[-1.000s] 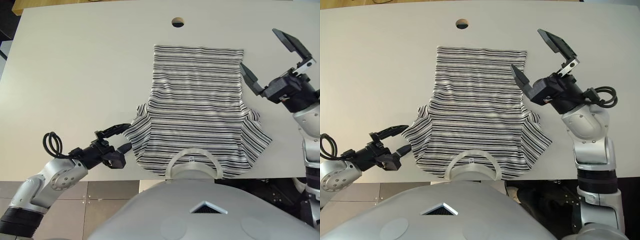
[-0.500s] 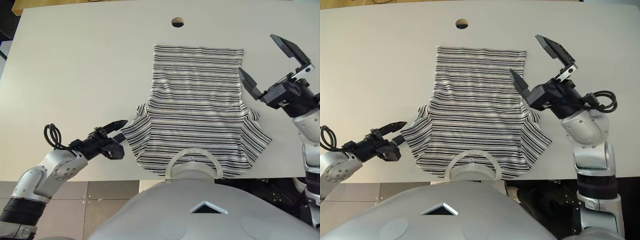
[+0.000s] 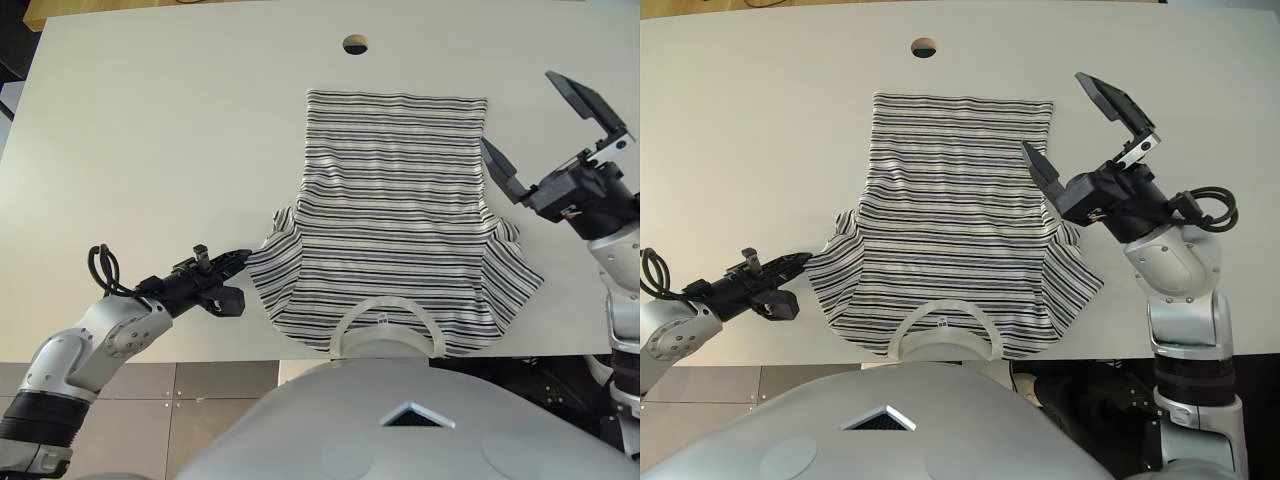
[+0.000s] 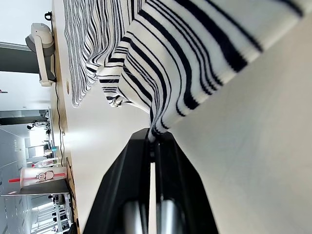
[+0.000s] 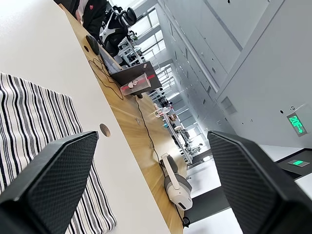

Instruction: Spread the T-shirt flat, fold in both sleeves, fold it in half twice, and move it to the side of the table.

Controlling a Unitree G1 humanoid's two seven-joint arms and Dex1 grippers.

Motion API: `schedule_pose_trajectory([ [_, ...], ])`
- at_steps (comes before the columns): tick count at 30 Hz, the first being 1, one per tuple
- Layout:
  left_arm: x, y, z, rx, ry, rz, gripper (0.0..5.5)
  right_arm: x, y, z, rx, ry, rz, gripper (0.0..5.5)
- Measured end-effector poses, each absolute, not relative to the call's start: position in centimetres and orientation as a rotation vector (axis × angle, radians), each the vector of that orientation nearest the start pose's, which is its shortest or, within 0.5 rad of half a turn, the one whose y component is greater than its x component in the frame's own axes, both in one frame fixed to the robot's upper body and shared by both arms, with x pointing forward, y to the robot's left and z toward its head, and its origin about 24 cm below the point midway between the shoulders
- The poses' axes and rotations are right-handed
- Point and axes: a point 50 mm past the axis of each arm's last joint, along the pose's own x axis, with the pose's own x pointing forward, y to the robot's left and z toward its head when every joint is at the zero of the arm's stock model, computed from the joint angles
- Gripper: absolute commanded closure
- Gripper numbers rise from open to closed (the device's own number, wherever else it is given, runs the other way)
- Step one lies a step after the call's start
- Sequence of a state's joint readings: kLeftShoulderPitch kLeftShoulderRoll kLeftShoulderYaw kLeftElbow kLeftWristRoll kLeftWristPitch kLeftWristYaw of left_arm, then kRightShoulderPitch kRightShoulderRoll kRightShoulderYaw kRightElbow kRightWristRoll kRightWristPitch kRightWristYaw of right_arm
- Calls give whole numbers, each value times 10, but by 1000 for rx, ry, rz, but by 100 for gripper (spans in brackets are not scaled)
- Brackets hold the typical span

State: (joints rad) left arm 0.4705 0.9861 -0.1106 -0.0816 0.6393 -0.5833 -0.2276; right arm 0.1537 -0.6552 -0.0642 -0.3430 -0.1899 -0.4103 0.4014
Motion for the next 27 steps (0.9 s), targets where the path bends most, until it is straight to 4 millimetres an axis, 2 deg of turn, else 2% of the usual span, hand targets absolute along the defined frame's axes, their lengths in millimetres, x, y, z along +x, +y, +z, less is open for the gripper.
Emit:
schedule_pose_trajectory([
  [6,131,223,31,1231,-57,-963,538,202,-207,130,-948,-392,547,137],
  [8,137,212,40,1172,-144,-892,538,201,-208,130,-949,-390,542,137],
  [14,154,208,52,1186,-239,-818,538,199,-209,127,-942,-376,542,137],
  [17,155,192,49,1151,-305,-875,538,199,-210,125,-943,-370,540,137],
  [23,144,156,23,1082,-348,-1107,538,202,-211,126,-952,-377,535,137],
  [27,145,143,20,1050,-383,-1155,480,202,-211,127,-953,-380,534,137],
])
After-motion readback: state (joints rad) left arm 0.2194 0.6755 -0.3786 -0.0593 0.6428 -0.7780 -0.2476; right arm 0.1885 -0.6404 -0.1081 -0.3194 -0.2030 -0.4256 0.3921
